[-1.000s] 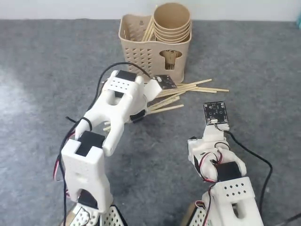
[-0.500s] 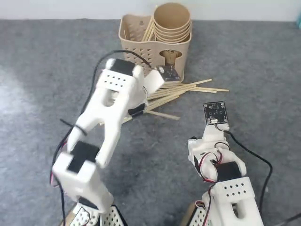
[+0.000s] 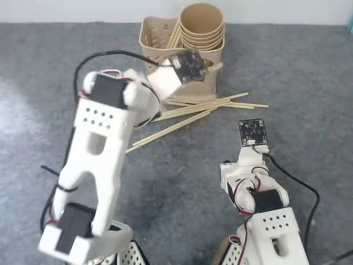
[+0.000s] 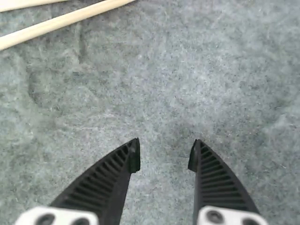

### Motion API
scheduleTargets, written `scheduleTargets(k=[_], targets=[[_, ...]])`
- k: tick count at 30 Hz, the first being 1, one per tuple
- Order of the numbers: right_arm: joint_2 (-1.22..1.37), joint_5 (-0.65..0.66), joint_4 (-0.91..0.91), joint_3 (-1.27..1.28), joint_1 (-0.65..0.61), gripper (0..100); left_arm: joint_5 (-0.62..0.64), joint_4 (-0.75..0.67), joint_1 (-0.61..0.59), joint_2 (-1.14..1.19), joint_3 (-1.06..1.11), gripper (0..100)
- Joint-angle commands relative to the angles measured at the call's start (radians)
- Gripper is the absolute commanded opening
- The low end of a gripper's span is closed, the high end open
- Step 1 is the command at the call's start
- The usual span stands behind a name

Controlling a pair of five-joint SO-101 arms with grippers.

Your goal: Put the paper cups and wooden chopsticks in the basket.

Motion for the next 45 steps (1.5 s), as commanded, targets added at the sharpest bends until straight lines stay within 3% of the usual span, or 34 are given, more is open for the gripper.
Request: scheduleTargets(k=[1, 9, 14, 25, 35, 45], targets=[[-0.016, 0.020, -0.012, -0.003, -0.002, 18.4, 0.087, -0.038, 0.002, -0.063, -0.137, 1], [-0.016, 0.020, -0.012, -0.003, -0.002, 18.4, 0.368, -0.233, -0.048, -0.061, -0.272, 1], [-0.016, 0.020, -0.012, -0.003, -0.002, 18.4, 0.598, -0.474, -0.060, -0.061, -0.257, 1], [-0.016, 0.021, -0.012, -0.003, -0.002, 18.4, 0.885, -0.980, -0.061, 0.095, -0.200, 1], [-0.016, 0.021, -0.010, -0.003, -0.002, 18.4, 0.901, -1.330, -0.061, 0.342, -0.200, 1], [-0.016, 0.021, -0.010, -0.003, -0.002, 18.4, 0.898, -1.519, -0.106, 0.554, -0.200, 1]])
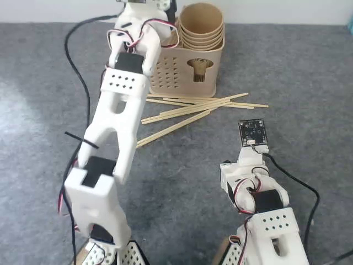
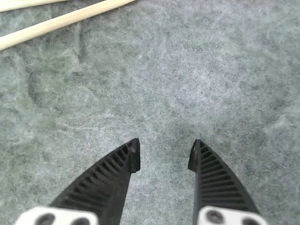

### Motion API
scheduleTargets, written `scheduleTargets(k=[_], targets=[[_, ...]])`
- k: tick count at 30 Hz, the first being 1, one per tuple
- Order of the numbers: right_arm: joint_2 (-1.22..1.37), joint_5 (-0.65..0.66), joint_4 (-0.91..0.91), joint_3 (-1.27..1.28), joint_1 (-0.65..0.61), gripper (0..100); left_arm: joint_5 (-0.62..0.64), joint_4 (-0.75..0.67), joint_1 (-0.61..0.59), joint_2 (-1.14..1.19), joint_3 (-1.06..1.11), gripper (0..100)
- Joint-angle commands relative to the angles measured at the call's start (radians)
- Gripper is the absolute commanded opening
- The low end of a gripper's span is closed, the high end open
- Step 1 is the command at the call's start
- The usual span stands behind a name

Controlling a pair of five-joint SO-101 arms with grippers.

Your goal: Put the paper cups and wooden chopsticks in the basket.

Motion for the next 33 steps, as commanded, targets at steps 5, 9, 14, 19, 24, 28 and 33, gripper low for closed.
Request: scheduleTargets(k=[5, 9, 14, 19, 24, 28, 33], targets=[[-0.016, 0.021, -0.010, -0.003, -0.002, 18.4, 0.009, -0.087, -0.017, 0.068, -0.008, 1], [-0.016, 0.021, -0.010, -0.003, -0.001, 18.4, 0.009, -0.127, -0.009, 0.106, -0.007, 1], [-0.018, 0.021, -0.010, -0.003, 0.010, 18.4, 0.009, -0.140, -0.017, 0.167, -0.007, 1], [-0.018, 0.021, -0.010, -0.006, 0.021, 18.4, -0.003, -0.172, -0.031, 0.207, -0.010, 3], [-0.018, 0.021, -0.010, -0.006, 0.022, 18.4, -0.068, -0.002, -0.038, 0.146, -0.008, 29], [-0.018, 0.021, -0.010, -0.006, 0.024, 18.4, -0.064, 0.196, -0.051, 0.046, -0.010, 44], [-0.018, 0.021, -0.010, -0.006, 0.022, 18.4, -0.064, 0.313, -0.068, -0.072, -0.004, 45]])
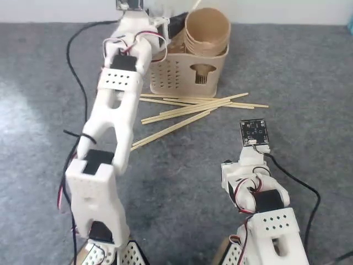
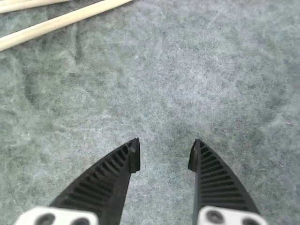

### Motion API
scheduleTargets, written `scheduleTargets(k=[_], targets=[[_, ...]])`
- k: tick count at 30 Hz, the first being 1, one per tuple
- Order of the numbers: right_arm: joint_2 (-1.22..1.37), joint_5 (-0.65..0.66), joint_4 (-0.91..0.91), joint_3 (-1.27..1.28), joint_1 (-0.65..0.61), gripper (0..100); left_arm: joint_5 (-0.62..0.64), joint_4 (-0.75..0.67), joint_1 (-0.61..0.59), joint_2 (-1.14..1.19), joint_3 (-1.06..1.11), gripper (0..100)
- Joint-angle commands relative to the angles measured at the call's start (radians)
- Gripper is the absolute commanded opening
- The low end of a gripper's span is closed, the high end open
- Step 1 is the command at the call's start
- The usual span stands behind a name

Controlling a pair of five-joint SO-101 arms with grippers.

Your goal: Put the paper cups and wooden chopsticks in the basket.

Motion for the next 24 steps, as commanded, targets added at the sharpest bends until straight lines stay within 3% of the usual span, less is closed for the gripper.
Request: scheduleTargets(k=[1, 14, 24], targets=[[-0.018, 0.021, -0.010, -0.006, 0.008, 18.4, -0.011, 0.080, -0.014, -0.157, -0.004, 45], [-0.018, 0.021, -0.012, -0.005, 0.008, 18.4, -0.012, 0.212, -0.101, -0.311, -0.016, 45], [-0.005, 0.123, 0.097, -0.130, 0.002, 18.3, -0.015, 0.790, -0.120, -0.692, -0.015, 45]])
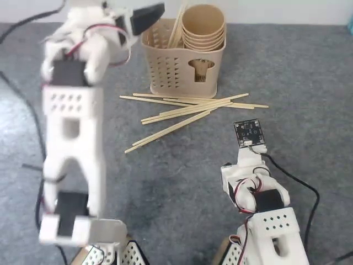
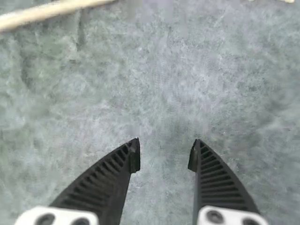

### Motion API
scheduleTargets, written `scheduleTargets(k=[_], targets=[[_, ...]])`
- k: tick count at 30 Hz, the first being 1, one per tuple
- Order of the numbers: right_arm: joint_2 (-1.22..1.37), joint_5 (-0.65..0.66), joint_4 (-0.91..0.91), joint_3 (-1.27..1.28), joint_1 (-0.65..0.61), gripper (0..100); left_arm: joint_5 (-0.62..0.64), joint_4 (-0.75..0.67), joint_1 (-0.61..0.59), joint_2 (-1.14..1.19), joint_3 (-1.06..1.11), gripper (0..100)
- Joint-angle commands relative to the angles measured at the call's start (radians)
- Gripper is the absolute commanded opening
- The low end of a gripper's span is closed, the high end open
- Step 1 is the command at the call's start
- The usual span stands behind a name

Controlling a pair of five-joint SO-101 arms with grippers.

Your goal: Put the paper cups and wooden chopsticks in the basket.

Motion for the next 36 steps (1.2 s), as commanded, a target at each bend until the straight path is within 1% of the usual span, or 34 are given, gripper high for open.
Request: scheduleTargets(k=[1, 5, 7, 10, 12, 14, 15, 17, 20, 25, 28, 31, 36], targets=[[-0.001, 0.025, 0.050, -0.133, -0.010, 18.3, -0.009, 0.212, -0.009, -0.184, -0.013, 45], [0.122, 0.032, 0.110, -0.281, -0.093, 18.3, -0.009, 0.362, -0.009, -0.284, 0.028, 45], [0.242, 0.078, 0.142, -0.368, -0.140, 18.7, -0.009, 0.400, -0.048, -0.331, 0.081, 45], [0.444, 0.147, 0.191, -0.517, -0.188, 18.8, -0.008, 0.407, -0.114, -0.407, 0.188, 45], [0.578, 0.164, 0.205, -0.620, -0.197, 18.8, -0.008, 0.405, -0.183, -0.456, 0.272, 45], [0.711, 0.210, 0.208, -0.717, -0.200, 19.5, -0.009, 0.405, -0.256, -0.503, 0.363, 45], [0.776, 0.233, 0.209, -0.767, -0.209, 21.2, -0.015, 0.404, -0.287, -0.525, 0.409, 45], [0.906, 0.270, 0.211, -0.855, -0.232, 26.5, -0.074, 0.390, -0.339, -0.565, 0.503, 45], [1.087, 0.345, 0.211, -0.982, -0.275, 31.6, -0.155, 0.341, -0.417, -0.618, 0.638, 45], [1.342, 0.552, 0.209, -1.198, -0.331, 32.1, -0.164, 0.183, -0.603, -0.710, 0.863, 45], [1.474, 0.643, 0.209, -1.332, -0.343, 32.1, -0.164, 0.094, -0.732, -0.744, 0.978, 45], [1.606, 0.661, 0.209, -1.479, -0.351, 32.1, -0.166, 0.017, -0.847, -0.749, 1.069, 45], [1.799, 0.664, 0.211, -1.688, -0.371, 31.9, -0.166, -0.121, -1.003, -0.749, 1.175, 45]])
